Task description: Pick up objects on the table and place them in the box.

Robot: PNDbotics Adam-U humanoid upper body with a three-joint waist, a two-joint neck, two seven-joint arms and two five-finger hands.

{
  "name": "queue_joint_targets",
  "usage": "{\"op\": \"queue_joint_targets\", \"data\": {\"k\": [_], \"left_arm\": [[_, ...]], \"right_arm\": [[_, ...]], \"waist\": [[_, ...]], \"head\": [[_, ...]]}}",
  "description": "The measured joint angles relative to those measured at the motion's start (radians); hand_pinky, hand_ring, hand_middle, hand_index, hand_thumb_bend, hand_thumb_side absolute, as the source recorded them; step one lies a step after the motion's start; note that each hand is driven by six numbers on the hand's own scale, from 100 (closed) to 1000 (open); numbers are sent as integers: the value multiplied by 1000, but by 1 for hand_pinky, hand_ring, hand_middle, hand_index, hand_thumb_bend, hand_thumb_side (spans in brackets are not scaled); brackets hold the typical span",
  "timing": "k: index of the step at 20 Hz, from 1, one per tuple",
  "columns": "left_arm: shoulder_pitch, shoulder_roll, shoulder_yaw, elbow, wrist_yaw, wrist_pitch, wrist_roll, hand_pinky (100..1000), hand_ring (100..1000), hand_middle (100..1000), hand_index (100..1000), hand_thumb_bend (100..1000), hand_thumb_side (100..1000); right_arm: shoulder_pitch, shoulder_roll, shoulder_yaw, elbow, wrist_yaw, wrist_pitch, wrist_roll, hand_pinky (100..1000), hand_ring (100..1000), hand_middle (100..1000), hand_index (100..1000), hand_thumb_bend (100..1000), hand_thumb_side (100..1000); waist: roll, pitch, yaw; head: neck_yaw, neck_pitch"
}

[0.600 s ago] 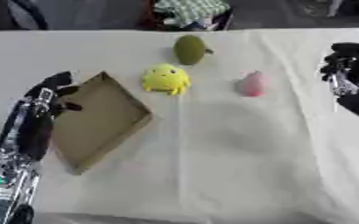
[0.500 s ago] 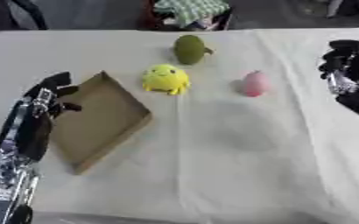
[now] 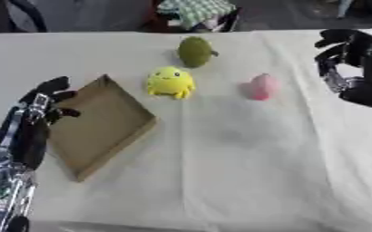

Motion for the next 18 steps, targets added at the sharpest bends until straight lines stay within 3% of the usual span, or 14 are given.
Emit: {"op": "queue_joint_targets", "data": {"k": [7, 18], "left_arm": [[-2, 0, -6, 0, 0, 1, -8, 590, 786, 838, 722, 100, 713], [-4, 0, -12, 0, 1, 3, -12, 590, 788, 839, 722, 100, 715]], "right_arm": [[-117, -65, 77, 138, 44, -38, 113, 672, 745, 789, 895, 400, 247], [-255, -48, 122, 342, 117, -69, 202, 673, 745, 782, 885, 404, 251]], "waist": [[6, 0, 16], [10, 0, 23]], "head": [[-10, 0], [-23, 0]]}}
